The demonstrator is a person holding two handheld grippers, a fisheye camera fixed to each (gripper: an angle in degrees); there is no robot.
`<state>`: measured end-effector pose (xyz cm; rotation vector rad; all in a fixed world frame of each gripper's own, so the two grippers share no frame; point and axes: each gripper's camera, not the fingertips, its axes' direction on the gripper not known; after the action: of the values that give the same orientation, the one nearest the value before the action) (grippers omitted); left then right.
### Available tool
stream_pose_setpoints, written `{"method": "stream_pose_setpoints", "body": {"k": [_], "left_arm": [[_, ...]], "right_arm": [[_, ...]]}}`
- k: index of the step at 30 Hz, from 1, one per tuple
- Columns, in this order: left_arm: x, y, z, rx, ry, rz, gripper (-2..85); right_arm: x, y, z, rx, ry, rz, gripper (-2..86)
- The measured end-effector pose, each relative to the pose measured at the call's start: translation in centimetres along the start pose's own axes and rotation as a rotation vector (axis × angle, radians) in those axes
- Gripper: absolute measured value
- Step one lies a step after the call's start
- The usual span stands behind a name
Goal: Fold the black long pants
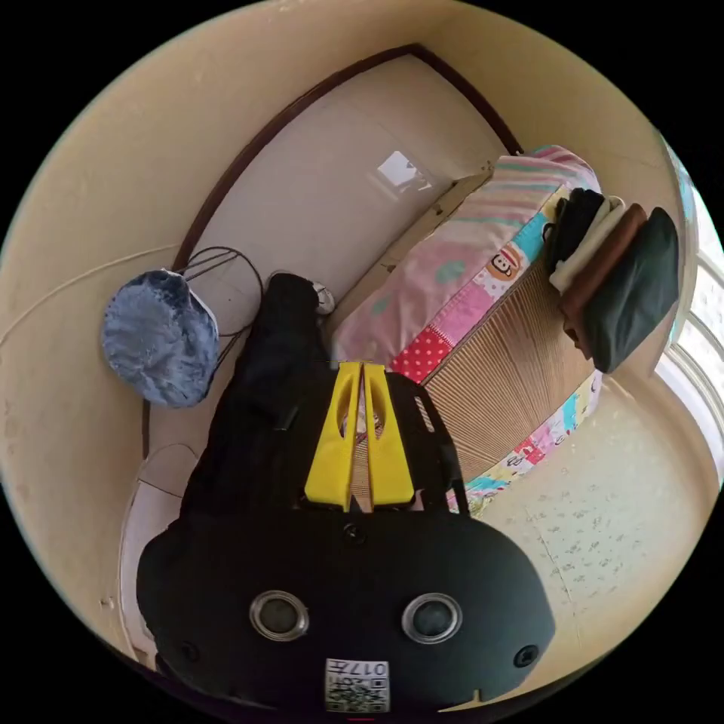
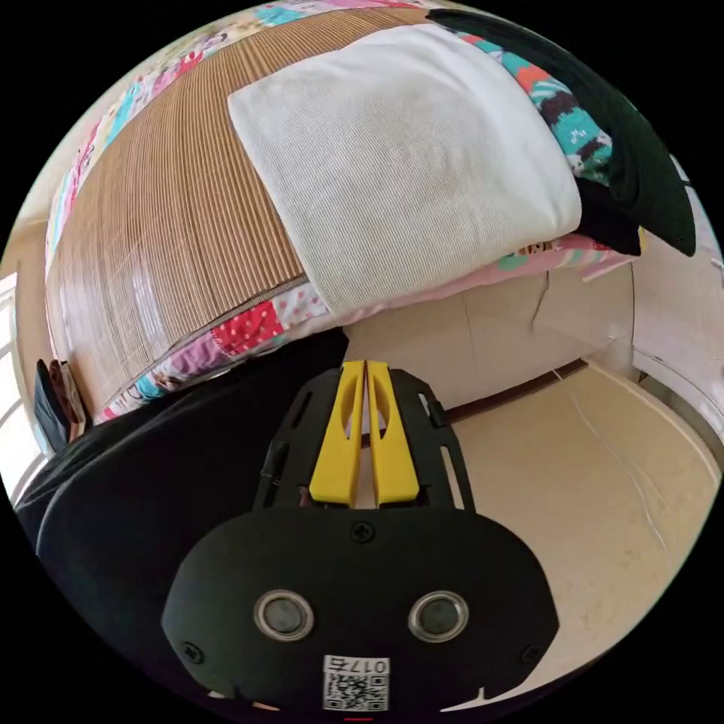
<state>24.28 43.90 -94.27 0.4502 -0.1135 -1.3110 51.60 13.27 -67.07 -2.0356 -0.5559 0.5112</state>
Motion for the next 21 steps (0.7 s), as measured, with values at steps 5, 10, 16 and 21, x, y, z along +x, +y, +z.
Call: {"method": "stream_pose_setpoints", "body": {"k": [5, 10, 16, 21], "left_arm": [[4.4, 5.7, 6.9, -0.054, -0.154, 0.312, -1.0], [4.9, 12.4, 14.0, -0.103, -0.317, 0.559, -1.0], [-1.7, 13.4, 18.5, -0.102, -0.368, 0.52, -1.0], [-10.5, 9.7, 18.5, -0.047, -0.259, 0.284, -0.9]], "right_arm": [[3.3, -1.0, 0.1, 0.008, -0.071, 0.081, 0.7], [13.8, -2.8, -6.2, 0.253, -0.299, 0.402, 3.1], [27.5, -2.8, -12.7, 0.692, -0.847, 0.777, 17.0], [31.6, -4.1, -9.3, 0.744, -1.107, 0.947, 17.7]]}}
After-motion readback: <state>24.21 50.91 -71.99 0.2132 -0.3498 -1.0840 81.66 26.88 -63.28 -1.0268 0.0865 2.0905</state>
